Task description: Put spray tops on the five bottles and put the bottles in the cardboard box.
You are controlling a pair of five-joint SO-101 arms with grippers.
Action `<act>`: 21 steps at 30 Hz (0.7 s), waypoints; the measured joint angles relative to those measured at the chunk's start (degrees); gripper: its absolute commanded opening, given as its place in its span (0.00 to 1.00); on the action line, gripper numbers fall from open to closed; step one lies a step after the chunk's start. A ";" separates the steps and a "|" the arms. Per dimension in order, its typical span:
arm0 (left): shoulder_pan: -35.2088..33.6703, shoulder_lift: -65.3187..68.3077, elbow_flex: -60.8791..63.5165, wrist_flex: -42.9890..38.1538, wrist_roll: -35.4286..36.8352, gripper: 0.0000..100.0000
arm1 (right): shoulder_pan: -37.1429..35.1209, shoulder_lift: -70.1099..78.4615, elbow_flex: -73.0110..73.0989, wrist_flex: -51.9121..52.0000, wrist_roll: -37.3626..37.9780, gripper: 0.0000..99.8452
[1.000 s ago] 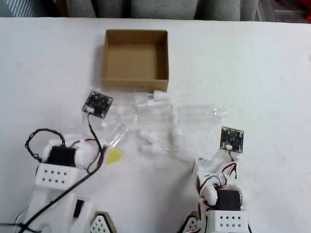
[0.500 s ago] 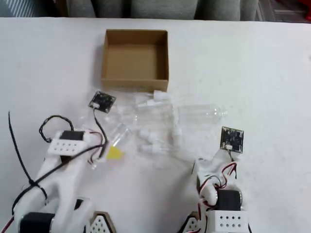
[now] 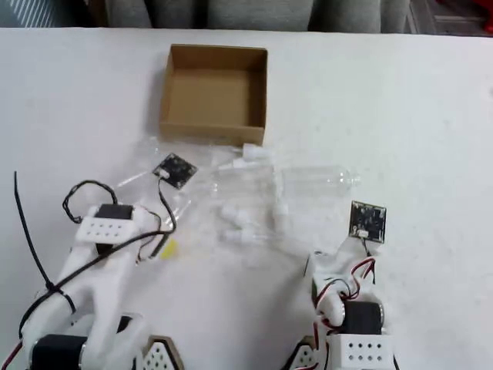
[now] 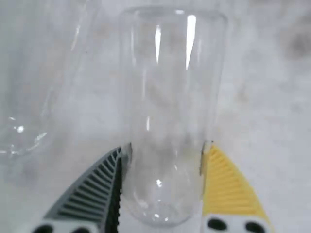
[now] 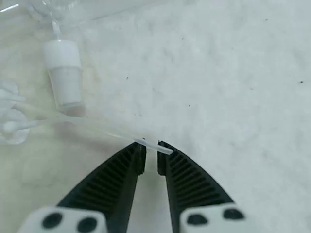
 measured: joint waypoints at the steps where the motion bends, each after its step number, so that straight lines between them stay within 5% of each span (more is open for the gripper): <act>1: 0.00 -1.05 -0.26 1.05 -0.97 0.02 | 0.00 0.00 0.00 0.00 0.00 0.02; 7: -1.67 -12.40 -1.05 9.41 -2.11 0.02 | 0.00 0.00 0.00 0.00 0.00 0.02; 13: -15.47 -25.41 -1.05 8.53 -0.70 0.02 | 0.00 0.00 0.00 0.00 0.00 0.02; 21: -38.24 -24.97 2.99 -3.60 22.77 0.03 | 0.00 0.00 0.00 0.00 0.00 0.02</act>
